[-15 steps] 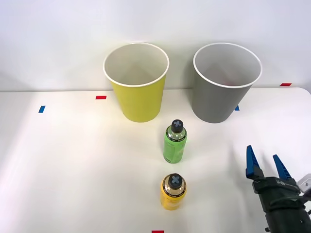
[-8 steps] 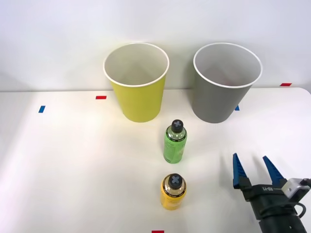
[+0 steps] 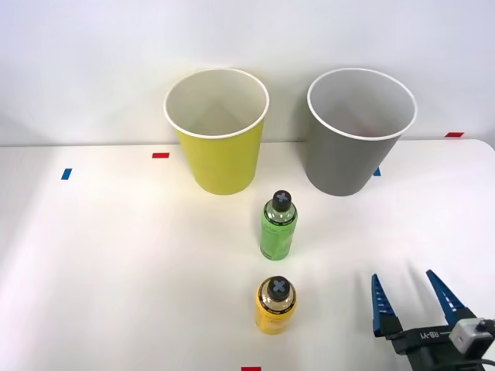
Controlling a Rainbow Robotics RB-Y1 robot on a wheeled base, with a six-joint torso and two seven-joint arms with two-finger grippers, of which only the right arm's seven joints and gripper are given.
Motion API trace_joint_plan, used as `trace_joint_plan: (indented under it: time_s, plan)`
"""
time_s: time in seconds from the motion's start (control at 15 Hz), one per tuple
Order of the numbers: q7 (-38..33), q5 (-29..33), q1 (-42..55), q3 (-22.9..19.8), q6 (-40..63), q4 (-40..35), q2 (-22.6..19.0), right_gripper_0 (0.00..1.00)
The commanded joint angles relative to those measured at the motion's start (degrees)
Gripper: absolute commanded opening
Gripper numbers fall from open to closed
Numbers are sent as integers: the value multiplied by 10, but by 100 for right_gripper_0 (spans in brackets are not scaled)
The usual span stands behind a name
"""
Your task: Put cans in the gray bin, plastic bottles in the light green bin
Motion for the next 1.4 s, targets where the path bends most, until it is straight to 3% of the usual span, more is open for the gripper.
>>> trace_joint_plan:
  time_s: [0.07, 0.67, 1.4]
  plan:
    - [-9, -33, 19, 6, -7, 0, 1, 100]
    - [-26, -138, 63, 52, -24, 0, 0, 100]
    - [-24, -138, 78, 53, -35, -1, 0, 100]
